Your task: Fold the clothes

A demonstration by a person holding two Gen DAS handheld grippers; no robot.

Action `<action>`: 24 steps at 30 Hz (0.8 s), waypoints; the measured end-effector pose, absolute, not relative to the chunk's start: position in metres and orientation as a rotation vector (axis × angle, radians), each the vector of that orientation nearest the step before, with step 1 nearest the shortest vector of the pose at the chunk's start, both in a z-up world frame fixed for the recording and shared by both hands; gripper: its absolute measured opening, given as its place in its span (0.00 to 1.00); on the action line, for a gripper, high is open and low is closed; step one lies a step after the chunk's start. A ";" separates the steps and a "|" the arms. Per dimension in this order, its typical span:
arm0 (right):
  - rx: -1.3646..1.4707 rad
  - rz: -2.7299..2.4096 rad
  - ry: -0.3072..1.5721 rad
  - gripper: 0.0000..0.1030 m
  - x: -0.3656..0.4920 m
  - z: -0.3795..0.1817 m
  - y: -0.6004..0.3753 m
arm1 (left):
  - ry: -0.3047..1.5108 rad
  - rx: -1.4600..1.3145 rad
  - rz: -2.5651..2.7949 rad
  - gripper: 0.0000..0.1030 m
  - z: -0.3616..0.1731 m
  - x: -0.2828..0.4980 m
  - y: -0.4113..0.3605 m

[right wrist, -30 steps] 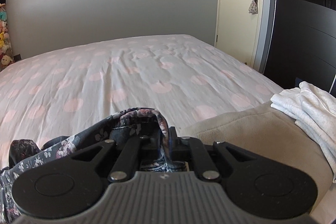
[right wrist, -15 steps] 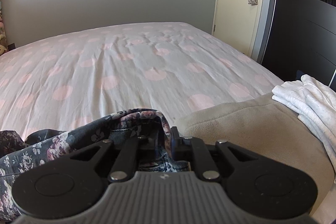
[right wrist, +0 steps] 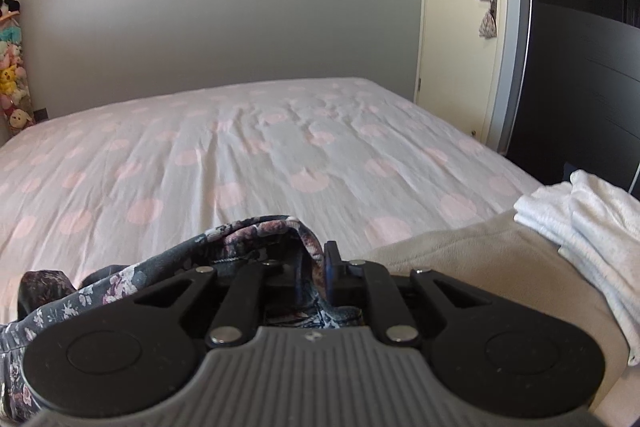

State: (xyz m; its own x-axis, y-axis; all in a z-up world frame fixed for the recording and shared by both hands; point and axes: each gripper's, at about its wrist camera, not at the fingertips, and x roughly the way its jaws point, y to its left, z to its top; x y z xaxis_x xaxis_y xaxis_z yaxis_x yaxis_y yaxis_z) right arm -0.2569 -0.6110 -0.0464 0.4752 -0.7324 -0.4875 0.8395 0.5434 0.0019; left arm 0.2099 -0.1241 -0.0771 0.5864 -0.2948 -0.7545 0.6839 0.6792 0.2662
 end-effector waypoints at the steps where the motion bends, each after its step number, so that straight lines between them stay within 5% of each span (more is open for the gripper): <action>1: 0.244 -0.967 0.450 0.11 -0.258 -0.040 -0.608 | 0.707 0.566 -0.593 0.16 -0.062 0.208 -0.120; 14: -0.113 -0.860 0.209 0.11 -0.300 0.086 -0.541 | 0.293 0.305 -0.462 0.16 0.139 0.163 -0.029; 24: -0.353 -0.803 0.205 0.11 -0.331 0.131 -0.513 | 0.218 0.244 -0.467 0.16 0.185 0.143 0.003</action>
State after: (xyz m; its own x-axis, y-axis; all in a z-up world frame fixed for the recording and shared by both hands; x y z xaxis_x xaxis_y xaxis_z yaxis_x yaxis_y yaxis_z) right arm -0.3308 -0.5128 0.1313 0.6793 -0.7324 -0.0460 0.6649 0.6409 -0.3836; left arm 0.1434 0.0031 0.1851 0.8707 -0.4161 -0.2620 0.4680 0.8649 0.1815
